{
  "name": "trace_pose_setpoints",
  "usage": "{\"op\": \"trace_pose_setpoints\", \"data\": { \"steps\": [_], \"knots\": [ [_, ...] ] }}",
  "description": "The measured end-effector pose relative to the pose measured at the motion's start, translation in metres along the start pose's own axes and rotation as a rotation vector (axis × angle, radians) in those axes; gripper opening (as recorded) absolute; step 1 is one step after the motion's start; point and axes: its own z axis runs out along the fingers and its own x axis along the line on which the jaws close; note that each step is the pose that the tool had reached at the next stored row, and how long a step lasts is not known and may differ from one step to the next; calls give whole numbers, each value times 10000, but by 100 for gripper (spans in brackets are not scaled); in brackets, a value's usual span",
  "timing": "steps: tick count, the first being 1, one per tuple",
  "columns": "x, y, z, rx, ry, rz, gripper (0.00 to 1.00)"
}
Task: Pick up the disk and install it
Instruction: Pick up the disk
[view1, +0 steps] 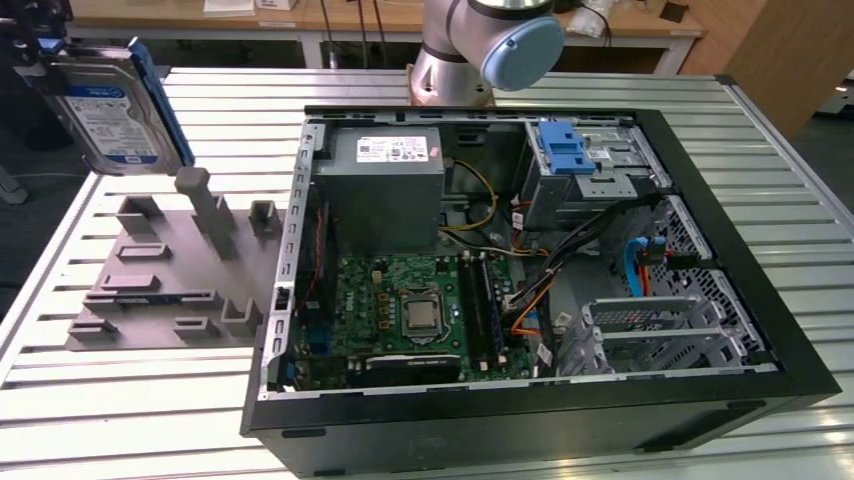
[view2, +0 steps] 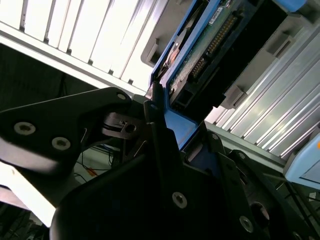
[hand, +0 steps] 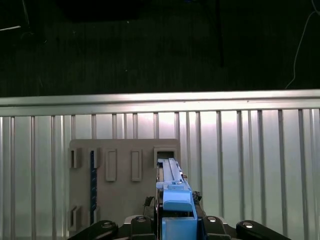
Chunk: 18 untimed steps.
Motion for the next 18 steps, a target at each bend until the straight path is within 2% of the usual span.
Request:
{"op": "trace_pose_setpoints", "data": {
  "steps": [7, 18],
  "knots": [
    [0, 1, -70, -1, 0, 0, 36],
    [0, 7, -311, -2, 1, 0, 36]
  ]
}}
